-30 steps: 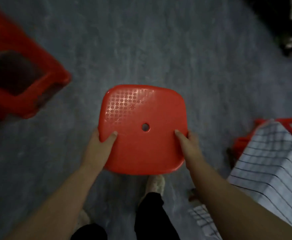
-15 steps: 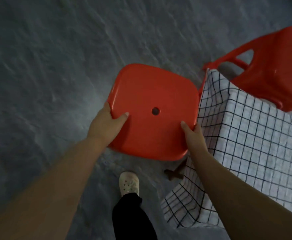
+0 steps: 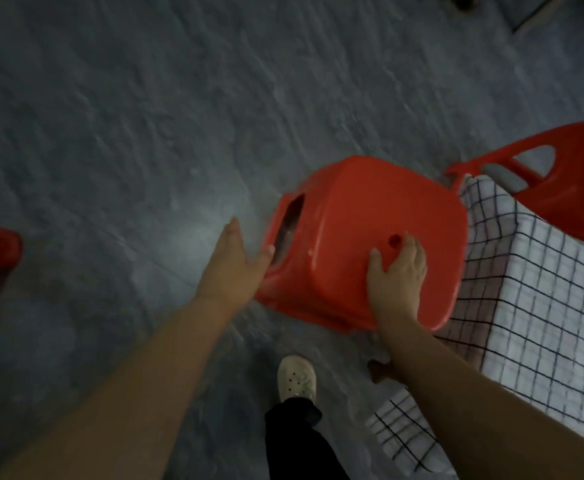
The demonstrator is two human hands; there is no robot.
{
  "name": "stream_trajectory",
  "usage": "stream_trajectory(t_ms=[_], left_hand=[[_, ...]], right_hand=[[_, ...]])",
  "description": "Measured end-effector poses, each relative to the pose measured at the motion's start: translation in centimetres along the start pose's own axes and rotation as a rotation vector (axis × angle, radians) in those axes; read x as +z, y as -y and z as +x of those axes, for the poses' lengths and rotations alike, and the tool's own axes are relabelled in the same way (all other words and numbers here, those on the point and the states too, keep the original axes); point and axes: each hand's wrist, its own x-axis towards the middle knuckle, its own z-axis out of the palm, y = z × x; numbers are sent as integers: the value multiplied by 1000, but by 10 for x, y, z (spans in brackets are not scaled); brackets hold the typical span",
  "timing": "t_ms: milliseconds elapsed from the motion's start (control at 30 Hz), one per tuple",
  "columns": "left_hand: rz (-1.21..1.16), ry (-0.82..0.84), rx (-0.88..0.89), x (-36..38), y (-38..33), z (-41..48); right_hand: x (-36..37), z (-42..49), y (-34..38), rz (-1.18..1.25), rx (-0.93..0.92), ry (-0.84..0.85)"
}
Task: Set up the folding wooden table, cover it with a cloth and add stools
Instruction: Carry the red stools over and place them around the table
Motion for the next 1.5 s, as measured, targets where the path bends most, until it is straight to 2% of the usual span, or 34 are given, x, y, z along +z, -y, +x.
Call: stream_trajectory(t_ms=[167, 433, 567, 700, 900, 1033, 1133, 1267, 1500], left_hand=[[-52, -163, -56, -141, 113, -46], [-50, -512, -312, -408, 328, -188], [-94, -658, -406, -487, 394, -227], [-224, -720, -536, -516, 427, -220], [-382, -755, -659, -549, 452, -174], [-599, -920, -716, -579, 466, -132], [-797, -1000, -834, -597, 472, -106], [-947, -1050, -876, -607, 479, -93], [-1087, -1066, -904, -613, 483, -83]], right_hand=[[82, -97, 111, -14, -188, 106], [256, -312, 302, 11, -356, 407], [314, -390, 396, 51, -473, 518], [364, -424, 470, 44, -643, 623], [449, -407, 556, -97, -837, 771], [488, -388, 612, -192, -969, 854], [508, -386, 639, -162, -952, 945], [531, -386, 651, -169, -888, 1061], [549, -386, 638, -220, -841, 1036]])
